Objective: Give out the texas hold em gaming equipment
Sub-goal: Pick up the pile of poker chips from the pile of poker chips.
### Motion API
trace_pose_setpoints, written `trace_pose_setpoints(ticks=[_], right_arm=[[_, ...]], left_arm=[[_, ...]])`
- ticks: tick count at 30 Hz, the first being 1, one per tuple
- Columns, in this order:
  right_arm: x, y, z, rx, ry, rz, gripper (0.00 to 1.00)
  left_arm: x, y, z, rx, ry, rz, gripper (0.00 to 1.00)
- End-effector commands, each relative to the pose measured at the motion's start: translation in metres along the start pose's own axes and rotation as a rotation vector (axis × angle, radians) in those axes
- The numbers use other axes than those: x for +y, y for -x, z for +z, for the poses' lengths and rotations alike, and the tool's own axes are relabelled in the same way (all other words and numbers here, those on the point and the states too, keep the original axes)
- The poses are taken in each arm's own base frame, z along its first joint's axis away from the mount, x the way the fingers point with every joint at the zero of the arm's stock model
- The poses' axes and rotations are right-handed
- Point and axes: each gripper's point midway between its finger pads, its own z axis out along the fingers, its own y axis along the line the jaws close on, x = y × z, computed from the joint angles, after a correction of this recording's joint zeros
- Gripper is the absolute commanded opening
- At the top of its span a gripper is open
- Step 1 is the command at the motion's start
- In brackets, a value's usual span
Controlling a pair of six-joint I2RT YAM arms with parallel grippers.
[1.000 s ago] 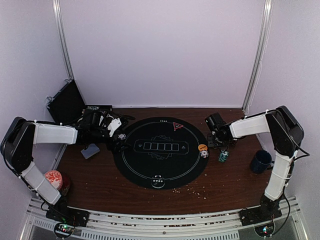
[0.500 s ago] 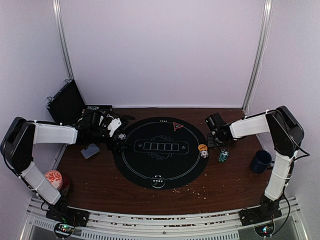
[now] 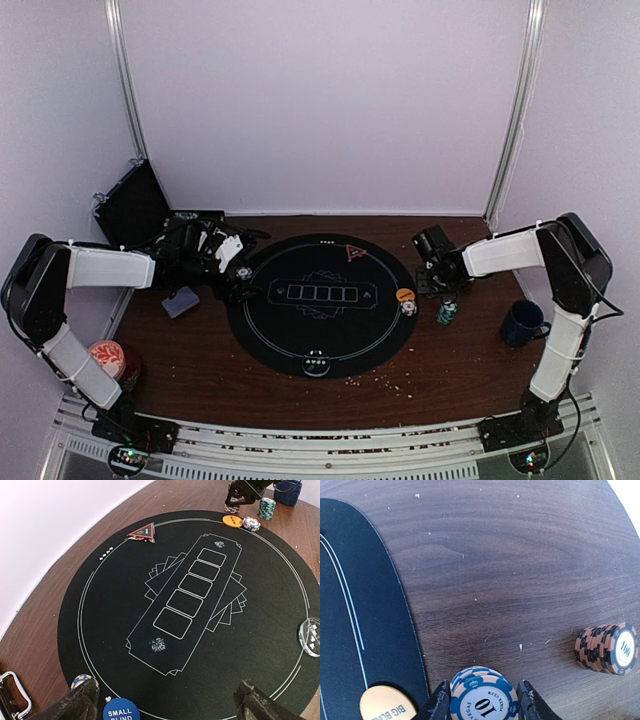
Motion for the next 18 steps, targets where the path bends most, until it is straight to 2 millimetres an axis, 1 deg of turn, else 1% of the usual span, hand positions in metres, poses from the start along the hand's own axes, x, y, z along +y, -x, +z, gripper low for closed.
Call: trace_pose_setpoints(ticks=[1,7,10,13,15,18], right_arm=[[-0.005,0.014,-0.013,-0.049,0.000,0.027,0.41],[-0.005,0.014,-0.013,-0.051,-0.001,0.025,0.41],[0.002,0.016,-0.017,-0.060,0.013,0.009,0.41],[0.018,0.020,-0.031,-0.092,0.042,-0.031,0.41],[0.034,0.023,-0.045,-0.123,0.067,-0.072,0.41],[0.061,0.025,-0.068,-0.167,0.120,-0.141,0.41]], left_arm=[[0.004,0.003,0.003,-0.022,0.008,0.013,0.98],[0.004,0.003,0.003,-0.023,0.007,0.012,0.98],[0.004,0.004,0.003,-0.023,0.010,0.012,0.98],[0.006,0.005,0.002,-0.025,0.021,0.010,0.98],[0.008,0.006,0.001,-0.027,0.033,0.004,0.98],[0.017,0.006,-0.002,-0.033,0.055,-0.022,0.98]])
